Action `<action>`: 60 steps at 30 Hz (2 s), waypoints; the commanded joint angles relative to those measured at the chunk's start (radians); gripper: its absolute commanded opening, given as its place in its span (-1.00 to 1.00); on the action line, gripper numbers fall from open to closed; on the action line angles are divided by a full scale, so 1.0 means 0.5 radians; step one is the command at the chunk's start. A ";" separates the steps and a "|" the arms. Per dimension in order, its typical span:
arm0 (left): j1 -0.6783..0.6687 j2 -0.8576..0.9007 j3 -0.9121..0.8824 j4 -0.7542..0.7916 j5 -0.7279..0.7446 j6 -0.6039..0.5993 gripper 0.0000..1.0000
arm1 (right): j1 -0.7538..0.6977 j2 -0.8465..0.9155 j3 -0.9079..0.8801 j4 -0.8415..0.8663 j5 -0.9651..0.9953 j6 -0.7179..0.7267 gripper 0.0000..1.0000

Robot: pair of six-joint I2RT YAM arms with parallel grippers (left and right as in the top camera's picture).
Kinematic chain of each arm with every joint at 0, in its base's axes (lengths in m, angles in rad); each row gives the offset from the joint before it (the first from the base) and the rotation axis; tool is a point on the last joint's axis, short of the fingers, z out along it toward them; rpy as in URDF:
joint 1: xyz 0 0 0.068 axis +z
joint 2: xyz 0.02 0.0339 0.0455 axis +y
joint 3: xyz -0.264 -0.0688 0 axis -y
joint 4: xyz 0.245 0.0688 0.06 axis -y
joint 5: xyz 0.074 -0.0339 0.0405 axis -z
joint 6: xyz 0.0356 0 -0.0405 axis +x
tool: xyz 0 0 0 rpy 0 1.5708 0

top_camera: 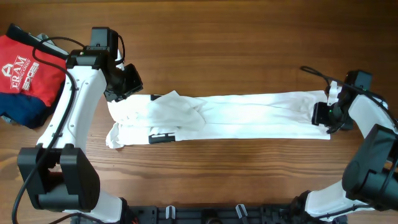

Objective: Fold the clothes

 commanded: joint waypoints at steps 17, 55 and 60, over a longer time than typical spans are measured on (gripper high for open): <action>-0.006 -0.015 0.006 -0.019 0.024 0.018 -0.19 | -0.048 0.105 0.106 -0.059 0.272 0.485 -0.91; -0.006 -0.015 0.006 -0.038 0.022 0.018 -0.17 | 1.360 0.041 0.527 -0.723 0.115 0.678 -0.84; -0.006 -0.015 0.006 -0.038 0.022 0.018 -0.17 | 1.418 0.041 0.517 -0.643 -0.011 0.778 -0.84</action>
